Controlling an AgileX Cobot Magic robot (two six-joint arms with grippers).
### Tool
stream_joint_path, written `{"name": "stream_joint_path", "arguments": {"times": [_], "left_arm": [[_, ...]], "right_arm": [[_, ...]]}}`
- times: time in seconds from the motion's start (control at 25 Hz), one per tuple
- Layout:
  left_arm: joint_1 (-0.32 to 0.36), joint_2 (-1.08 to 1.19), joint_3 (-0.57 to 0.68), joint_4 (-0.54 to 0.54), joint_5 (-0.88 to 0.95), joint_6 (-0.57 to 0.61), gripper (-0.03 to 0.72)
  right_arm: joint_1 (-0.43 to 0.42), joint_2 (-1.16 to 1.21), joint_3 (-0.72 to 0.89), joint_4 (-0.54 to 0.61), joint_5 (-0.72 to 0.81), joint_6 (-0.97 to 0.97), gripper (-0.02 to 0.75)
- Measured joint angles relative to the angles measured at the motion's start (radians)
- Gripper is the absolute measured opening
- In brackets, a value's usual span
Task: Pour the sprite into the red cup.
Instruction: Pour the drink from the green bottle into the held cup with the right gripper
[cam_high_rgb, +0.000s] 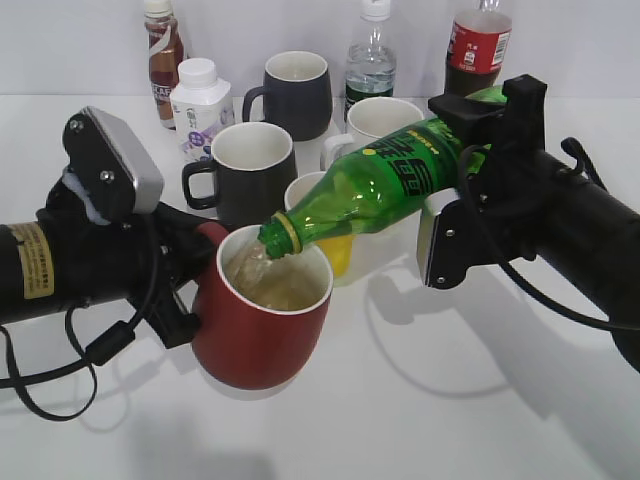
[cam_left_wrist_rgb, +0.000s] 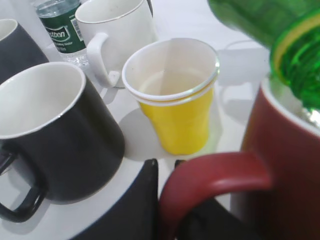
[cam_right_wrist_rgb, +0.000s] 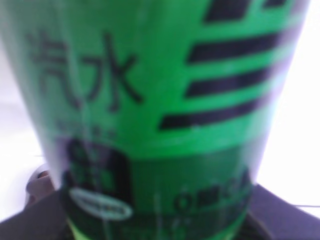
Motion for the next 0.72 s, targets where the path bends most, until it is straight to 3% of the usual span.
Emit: {"name": "stream_joint_path", "arguments": {"times": [0.36,0.72], "left_arm": [[0.000,0.000,0.000,-0.027,-0.018,0.001,0.064],[0.000,0.000,0.000,-0.068,-0.073,0.003,0.064]], "right_arm": [[0.000,0.000,0.000,0.021,-0.007,0.028,0.376],[0.000,0.000,0.000,0.064,-0.007,0.260,0.376]]}}
